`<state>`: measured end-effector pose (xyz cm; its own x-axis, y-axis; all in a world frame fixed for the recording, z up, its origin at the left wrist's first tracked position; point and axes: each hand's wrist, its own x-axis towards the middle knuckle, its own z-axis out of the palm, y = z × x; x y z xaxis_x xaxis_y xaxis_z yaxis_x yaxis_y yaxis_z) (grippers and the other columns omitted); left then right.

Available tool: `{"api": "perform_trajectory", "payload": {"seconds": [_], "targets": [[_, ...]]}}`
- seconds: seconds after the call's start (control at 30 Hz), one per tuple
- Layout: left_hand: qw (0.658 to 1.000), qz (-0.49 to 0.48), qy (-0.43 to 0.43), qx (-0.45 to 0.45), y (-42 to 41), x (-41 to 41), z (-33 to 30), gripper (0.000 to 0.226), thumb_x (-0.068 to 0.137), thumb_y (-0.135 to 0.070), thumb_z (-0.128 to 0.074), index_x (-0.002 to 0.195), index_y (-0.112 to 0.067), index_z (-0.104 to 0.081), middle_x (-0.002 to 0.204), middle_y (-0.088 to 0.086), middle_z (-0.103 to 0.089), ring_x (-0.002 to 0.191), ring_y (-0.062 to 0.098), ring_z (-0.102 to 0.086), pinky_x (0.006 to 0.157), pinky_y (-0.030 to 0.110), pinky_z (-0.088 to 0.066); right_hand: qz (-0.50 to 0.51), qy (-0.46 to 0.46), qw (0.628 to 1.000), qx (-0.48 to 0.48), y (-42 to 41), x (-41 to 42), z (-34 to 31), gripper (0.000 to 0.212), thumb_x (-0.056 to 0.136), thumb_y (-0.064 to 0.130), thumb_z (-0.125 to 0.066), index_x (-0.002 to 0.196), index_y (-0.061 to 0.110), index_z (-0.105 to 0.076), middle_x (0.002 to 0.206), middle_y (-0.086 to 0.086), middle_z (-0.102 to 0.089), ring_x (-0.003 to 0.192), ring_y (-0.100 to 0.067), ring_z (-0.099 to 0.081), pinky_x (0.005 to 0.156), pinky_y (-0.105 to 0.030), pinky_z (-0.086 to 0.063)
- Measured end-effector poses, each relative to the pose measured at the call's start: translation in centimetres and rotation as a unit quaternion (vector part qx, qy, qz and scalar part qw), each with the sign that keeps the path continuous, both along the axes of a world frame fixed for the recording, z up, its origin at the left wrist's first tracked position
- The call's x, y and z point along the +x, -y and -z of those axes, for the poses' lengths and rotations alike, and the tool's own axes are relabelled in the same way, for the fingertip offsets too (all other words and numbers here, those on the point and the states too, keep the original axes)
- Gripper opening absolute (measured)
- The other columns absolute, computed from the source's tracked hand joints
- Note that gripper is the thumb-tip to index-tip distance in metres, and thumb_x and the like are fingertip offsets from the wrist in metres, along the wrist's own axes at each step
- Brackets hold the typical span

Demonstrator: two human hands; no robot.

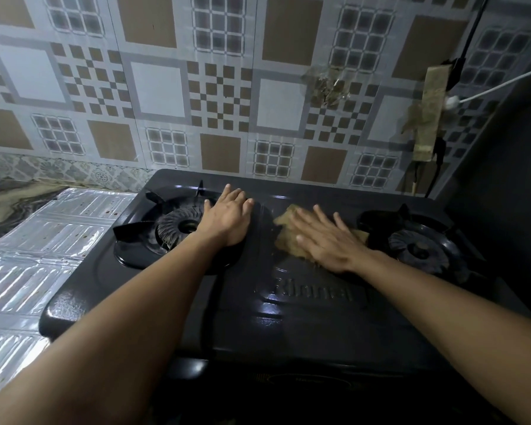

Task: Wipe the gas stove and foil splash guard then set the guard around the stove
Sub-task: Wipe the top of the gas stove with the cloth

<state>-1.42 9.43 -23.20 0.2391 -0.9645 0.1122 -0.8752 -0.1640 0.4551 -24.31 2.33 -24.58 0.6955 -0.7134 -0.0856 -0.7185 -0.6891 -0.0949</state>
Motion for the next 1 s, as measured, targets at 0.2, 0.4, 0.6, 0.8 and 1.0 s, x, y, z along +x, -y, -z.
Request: {"api": "perform_trajectory", "payload": {"seconds": [0.2,0.4,0.6,0.8,1.0], "targets": [[1.0,0.0,0.0,0.002,-0.2,-0.2,-0.1,0.051,0.104,-0.037,-0.019,0.147,-0.012,-0.034,0.16,0.001,-0.021,0.15,0.015,-0.001,0.118,0.055,-0.006,0.2,-0.017,0.98,0.013,5.0,4.3,-0.4,0.058,0.099,0.052,-0.007,0.153,0.032,-0.001,0.162,0.006,0.011,0.147,-0.03,0.018,0.115,-0.058,0.013],[1.0,-0.001,-0.011,-0.006,0.0,0.0,-0.1,0.05,0.104,-0.035,-0.019,0.143,-0.011,-0.039,0.159,0.001,-0.024,0.149,0.015,-0.003,0.117,0.055,-0.007,0.067,-0.006,0.998,0.0,1.7,6.9,-0.3,0.055,0.101,0.045,-0.013,0.154,0.03,-0.005,0.163,0.005,0.007,0.149,-0.023,0.008,0.118,-0.053,0.009],[1.0,0.007,-0.012,-0.003,0.3,0.2,0.3,0.049,0.104,-0.034,-0.018,0.142,-0.012,-0.04,0.159,0.001,-0.024,0.15,0.016,-0.003,0.117,0.059,-0.008,-0.003,0.021,1.0,-0.004,-7.1,5.5,-0.3,0.059,0.099,0.044,-0.021,0.152,0.018,-0.02,0.163,-0.001,-0.006,0.149,-0.02,0.004,0.119,-0.051,0.004],[1.0,0.01,0.001,-0.01,0.2,0.3,0.2,0.048,0.104,-0.035,-0.021,0.142,-0.012,-0.041,0.158,0.003,-0.026,0.15,0.019,-0.005,0.115,0.061,-0.01,0.014,0.054,0.998,-0.014,-14.4,0.6,0.3,0.058,0.098,0.049,-0.022,0.153,0.033,-0.012,0.162,0.009,-0.002,0.149,-0.013,0.007,0.119,-0.049,0.006],[0.998,0.005,0.057,-0.004,0.3,0.4,0.4,0.054,0.102,-0.042,-0.019,0.139,-0.012,-0.044,0.157,0.006,-0.027,0.149,0.024,-0.007,0.114,0.064,-0.008,0.172,0.034,0.984,-0.038,-15.3,-4.2,0.8,0.063,0.095,0.058,-0.016,0.153,0.036,-0.006,0.162,0.014,0.003,0.149,-0.014,0.007,0.118,-0.053,0.005]]}}
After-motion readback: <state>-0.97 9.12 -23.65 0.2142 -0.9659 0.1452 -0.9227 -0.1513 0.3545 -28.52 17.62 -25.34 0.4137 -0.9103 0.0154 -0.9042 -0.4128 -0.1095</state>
